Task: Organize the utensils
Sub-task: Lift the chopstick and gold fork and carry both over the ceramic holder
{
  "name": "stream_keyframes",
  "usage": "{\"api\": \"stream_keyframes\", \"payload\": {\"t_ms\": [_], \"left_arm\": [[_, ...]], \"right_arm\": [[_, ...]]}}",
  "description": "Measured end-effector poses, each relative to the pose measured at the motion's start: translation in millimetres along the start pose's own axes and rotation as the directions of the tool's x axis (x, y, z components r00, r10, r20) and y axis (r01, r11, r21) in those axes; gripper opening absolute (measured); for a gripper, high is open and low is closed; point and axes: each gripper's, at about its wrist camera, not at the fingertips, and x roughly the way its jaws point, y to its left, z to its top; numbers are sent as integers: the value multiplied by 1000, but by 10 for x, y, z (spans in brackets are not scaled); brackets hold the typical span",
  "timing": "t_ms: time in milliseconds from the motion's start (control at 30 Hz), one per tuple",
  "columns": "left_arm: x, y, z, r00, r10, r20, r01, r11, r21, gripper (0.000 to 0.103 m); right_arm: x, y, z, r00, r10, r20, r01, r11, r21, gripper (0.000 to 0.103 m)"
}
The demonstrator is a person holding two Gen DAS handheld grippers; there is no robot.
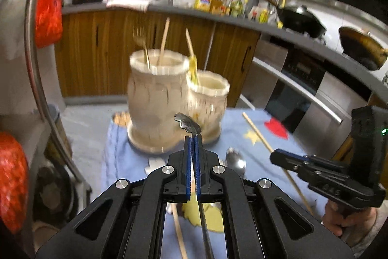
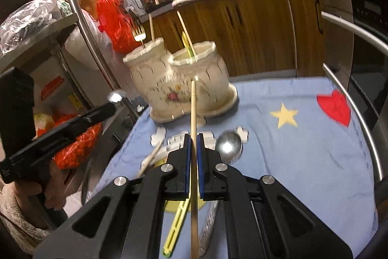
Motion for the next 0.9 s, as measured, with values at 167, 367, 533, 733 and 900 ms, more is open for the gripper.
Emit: {"api": "stream_keyframes", "payload": {"t_ms": [167, 367, 533, 733, 900], "left_arm": [[-162, -17, 441, 994, -6, 108, 1, 999, 39, 3], [-86, 32, 1018, 977, 33, 210, -51, 995, 82, 3], [156, 168, 1425, 966, 67, 250, -83, 995, 54, 3], [424, 210, 1626, 937, 125, 325, -154, 986, 62, 3], [619, 252, 1647, 914, 160, 372, -195, 979, 60, 3]], "right_arm": [[-6, 63, 308, 997, 33, 70, -32, 999, -21, 5], [118, 54, 827, 981, 80, 179, -78, 997, -17, 5], [298, 25, 1170, 961, 89, 262, -86, 996, -21, 5], [589, -77, 1475, 936, 114, 333, -129, 991, 21, 5], [834, -168, 1547, 922, 87, 377, -118, 991, 60, 5]]}}
